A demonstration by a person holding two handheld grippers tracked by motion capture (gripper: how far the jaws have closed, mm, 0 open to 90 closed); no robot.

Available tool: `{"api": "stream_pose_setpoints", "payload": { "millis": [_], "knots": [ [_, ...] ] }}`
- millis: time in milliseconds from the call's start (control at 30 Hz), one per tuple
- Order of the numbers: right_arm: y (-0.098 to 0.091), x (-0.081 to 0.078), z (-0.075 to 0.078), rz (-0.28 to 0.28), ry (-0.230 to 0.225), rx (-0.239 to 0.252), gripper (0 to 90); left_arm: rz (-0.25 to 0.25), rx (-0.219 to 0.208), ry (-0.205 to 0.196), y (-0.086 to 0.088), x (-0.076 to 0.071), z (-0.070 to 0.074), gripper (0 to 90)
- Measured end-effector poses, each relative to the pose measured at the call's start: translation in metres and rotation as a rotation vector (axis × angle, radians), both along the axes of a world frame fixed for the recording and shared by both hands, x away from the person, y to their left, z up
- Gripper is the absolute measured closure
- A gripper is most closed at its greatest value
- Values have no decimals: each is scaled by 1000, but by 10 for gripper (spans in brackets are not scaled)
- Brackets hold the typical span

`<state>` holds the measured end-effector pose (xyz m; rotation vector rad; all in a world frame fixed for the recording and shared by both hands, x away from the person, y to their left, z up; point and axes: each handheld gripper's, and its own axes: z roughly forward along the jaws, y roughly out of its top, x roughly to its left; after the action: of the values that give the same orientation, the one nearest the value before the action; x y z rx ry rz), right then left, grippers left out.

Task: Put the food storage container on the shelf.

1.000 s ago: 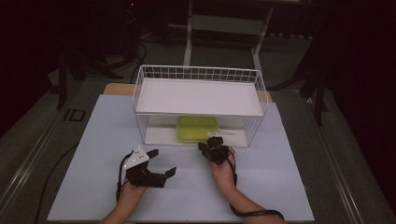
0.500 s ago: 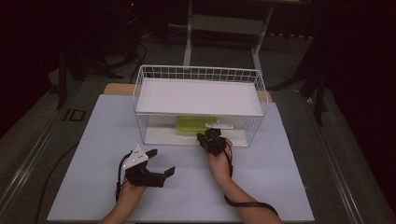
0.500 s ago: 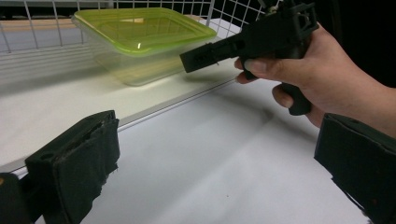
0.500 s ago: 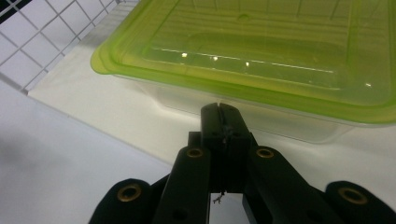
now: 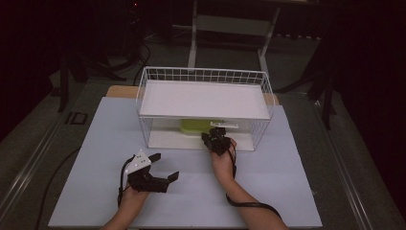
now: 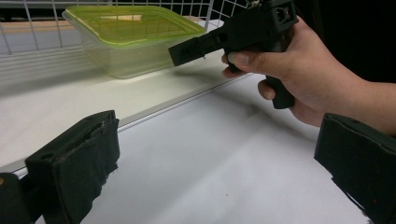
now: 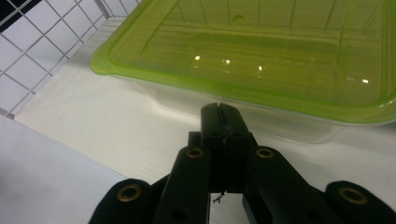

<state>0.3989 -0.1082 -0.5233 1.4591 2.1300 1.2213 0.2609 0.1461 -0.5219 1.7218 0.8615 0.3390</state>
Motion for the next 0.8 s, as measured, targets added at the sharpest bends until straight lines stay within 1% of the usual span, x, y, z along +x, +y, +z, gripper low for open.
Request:
{"api": "stream_pose_setpoints", "payload": {
  "millis": [67,267,300,367,433,467,500,533,567,633,667,700,733,767,800],
  "knots": [
    [3,-1,0,1,-6,-8,900,0,-5,8,-1,0,-1,8],
    [3,0,0,6,-8,-12,900,-7,-2,5,-2,-1,-1,8],
    [4,-3,0,-5,5,-2,881,-6,3,3,-2,0,-1,8],
    [3,-4,0,2,-3,6,875,-9,1,1,-2,0,-1,8],
    [5,-7,-2,28,-8,-12,861,-12,0,-2,-3,0,-1,8],
    [6,-10,-2,39,-19,-23,848,-14,-5,1,-4,0,-1,9],
    [6,-10,-2,39,-19,-23,848,-14,-5,1,-4,0,-1,8],
    [7,-13,-2,50,-25,-29,846,-15,6,-5,-5,0,0,8],
    [5,-22,1,60,-16,-8,827,-17,5,-4,-5,0,0,8],
    [4,-26,2,70,-27,-2,787,-14,1,-3,-6,0,1,8],
    [4,-26,2,70,-27,-2,787,-14,1,-3,-6,0,1,8],
    [0,-33,4,60,-45,1,687,-14,2,-7,-6,0,1,8],
    [0,-33,4,60,-45,1,687,-14,2,-7,-6,0,1,8],
    [-1,-34,3,65,-48,0,659,-13,1,-6,-7,0,1,8],
    [-2,-37,4,65,-56,-11,620,-14,0,-6,-7,0,2,8]
  ]
}}
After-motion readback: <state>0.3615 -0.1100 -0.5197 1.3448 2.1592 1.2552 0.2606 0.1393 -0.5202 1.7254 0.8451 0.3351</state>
